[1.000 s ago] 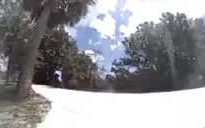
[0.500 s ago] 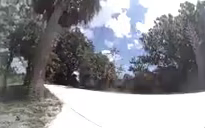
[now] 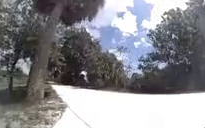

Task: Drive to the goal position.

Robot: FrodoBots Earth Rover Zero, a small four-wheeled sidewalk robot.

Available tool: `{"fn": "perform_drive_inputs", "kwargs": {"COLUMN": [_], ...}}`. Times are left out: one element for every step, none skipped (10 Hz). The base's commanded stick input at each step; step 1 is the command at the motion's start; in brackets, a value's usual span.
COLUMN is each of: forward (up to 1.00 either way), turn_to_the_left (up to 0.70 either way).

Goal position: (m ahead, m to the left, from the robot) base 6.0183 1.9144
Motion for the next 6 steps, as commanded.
{"fn": "perform_drive_inputs", "kwargs": {"forward": [0.7, 0.7, 0.7, 0.7, 0.7, 0.7], "turn_to_the_left": [0.0, 0.0, 0.0, 0.0, 0.0, 0.07]}}
